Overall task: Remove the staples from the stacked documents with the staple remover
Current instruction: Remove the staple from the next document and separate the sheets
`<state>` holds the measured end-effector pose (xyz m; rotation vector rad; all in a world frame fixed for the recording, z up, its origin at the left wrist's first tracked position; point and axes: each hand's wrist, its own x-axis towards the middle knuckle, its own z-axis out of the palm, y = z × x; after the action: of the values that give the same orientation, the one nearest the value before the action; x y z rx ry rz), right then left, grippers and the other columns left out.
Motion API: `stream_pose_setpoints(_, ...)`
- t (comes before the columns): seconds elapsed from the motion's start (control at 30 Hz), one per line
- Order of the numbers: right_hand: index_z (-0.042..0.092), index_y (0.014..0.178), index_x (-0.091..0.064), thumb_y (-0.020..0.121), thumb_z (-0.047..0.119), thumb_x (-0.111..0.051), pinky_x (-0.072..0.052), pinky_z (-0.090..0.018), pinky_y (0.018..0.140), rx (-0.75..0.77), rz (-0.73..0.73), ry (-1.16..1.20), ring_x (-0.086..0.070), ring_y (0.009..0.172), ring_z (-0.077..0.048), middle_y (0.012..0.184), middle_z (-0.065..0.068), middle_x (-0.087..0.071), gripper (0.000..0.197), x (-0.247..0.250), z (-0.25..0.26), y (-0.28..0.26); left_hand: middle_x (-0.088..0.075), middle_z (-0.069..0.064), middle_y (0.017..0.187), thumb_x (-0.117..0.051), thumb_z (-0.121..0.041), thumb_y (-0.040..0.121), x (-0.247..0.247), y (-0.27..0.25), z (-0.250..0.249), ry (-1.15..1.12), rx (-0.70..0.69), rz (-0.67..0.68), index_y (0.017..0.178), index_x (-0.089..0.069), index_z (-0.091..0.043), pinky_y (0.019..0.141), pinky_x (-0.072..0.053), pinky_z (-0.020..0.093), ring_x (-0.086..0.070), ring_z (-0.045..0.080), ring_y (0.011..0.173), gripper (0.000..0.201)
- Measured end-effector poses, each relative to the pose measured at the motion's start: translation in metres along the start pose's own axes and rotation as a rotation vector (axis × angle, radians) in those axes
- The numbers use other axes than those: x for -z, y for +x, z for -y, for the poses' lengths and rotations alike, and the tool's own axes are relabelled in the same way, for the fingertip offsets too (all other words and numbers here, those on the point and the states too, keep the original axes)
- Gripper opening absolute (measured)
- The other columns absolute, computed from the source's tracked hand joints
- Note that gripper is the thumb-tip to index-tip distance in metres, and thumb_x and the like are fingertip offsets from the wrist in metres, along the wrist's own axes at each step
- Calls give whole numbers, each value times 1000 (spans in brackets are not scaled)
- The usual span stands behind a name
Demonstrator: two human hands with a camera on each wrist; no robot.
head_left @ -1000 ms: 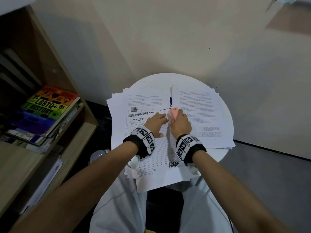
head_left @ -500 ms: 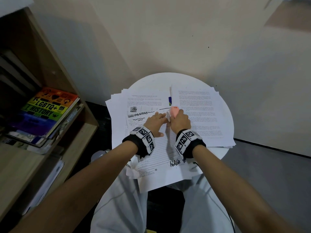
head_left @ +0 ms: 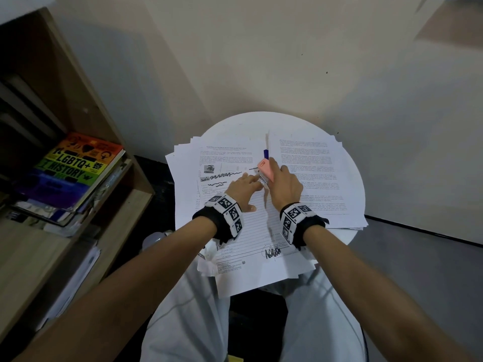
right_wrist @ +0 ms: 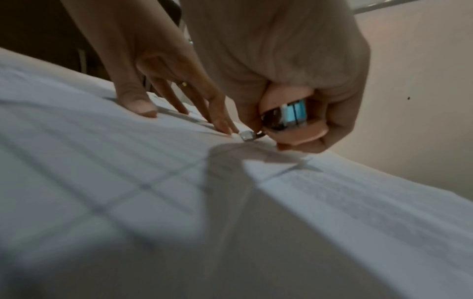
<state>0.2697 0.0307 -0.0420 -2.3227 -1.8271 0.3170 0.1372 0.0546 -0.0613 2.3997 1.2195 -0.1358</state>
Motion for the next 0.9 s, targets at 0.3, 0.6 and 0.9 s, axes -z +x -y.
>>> stream_pose_setpoints(0.3, 19, 139, -39, 94, 28, -52, -47, -40, 81, -114, 20, 408, -58, 104, -36, 121, -17, -60, 47, 13, -5, -5, -38, 13, 148, -62, -16, 89, 5, -10, 0, -325, 12, -119, 141, -37, -6, 113, -29, 37, -31, 28, 140, 58)
stream_pose_setpoints(0.6, 27, 140, -38, 94, 28, -53, -42, -34, 75, -17, -29, 536, -59, 103, -32, 118, -10, -62, 49, 28, 16, -53, -60, 14, 90, -63, -5, 88, 19, -47, -34, -1417, 246, -668, 108, -59, 7, 61, -59, 22, -63, 21, 74, 25)
stream_pose_setpoints(0.9, 30, 141, -35, 92, 31, -54, -47, -38, 78, 167, 15, 481, -59, 99, -27, 115, -4, -62, 53, 12, 50, -91, -62, 8, 65, -63, 2, 85, 22, -96, 22, -1187, 365, -872, 90, -67, 8, 57, -55, 15, -62, 2, 51, 9)
